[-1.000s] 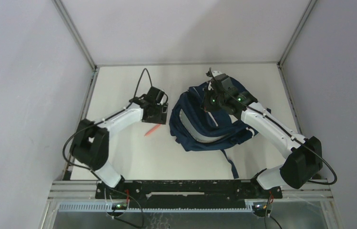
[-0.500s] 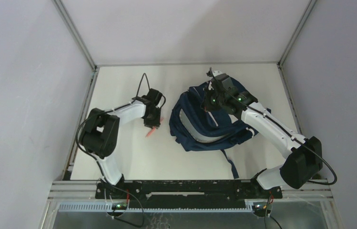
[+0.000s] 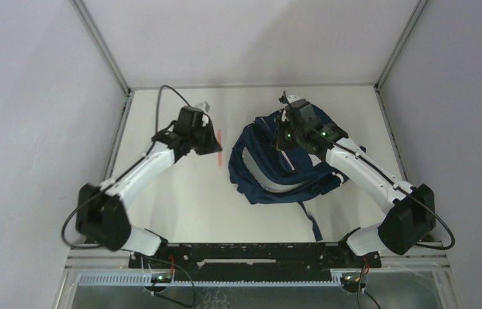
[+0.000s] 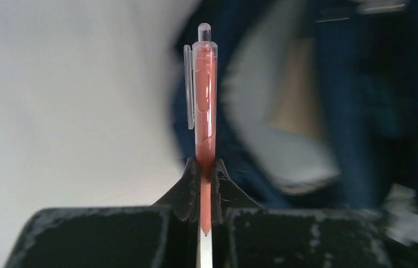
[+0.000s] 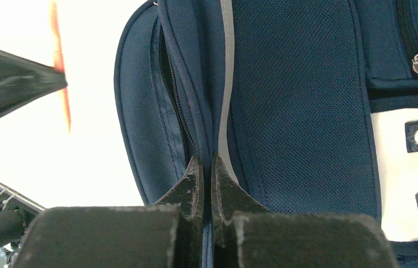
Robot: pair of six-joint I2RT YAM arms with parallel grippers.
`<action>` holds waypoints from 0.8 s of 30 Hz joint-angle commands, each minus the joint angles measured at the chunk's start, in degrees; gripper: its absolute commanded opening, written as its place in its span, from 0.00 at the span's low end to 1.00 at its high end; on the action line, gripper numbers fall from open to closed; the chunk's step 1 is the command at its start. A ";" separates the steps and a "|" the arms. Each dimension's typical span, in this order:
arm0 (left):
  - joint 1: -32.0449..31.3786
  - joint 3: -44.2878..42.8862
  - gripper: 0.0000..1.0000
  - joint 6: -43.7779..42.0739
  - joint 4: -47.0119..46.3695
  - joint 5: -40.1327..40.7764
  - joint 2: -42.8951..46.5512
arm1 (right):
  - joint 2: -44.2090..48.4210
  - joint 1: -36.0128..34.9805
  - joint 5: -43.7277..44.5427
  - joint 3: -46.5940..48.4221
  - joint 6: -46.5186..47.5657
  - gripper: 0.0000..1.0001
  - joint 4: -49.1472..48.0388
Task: Pack the student bag
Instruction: Pick up the stationery from the center of the board, then place the stationery in the student bag.
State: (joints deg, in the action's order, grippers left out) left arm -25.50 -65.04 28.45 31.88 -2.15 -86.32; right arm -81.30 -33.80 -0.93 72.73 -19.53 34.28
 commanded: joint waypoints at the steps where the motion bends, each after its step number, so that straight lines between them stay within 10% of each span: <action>1: -2.94 -0.30 0.00 14.04 -17.48 -20.13 8.32 | 2.57 -0.39 -2.86 0.86 -1.10 0.00 -5.45; 10: -10.92 -0.87 0.00 29.94 -33.50 -24.03 2.92 | 2.70 -0.39 -3.07 0.88 -1.04 0.00 -5.39; 24: -16.87 10.82 0.00 46.56 -45.65 -5.14 5.22 | 3.17 -0.65 -2.67 0.88 -1.21 0.00 -4.65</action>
State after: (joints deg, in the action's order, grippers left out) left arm -41.01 -56.77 69.41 -7.35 -13.54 -83.37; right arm -81.30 -33.78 -1.17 72.73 -19.55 34.17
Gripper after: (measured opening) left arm 0.027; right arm 0.025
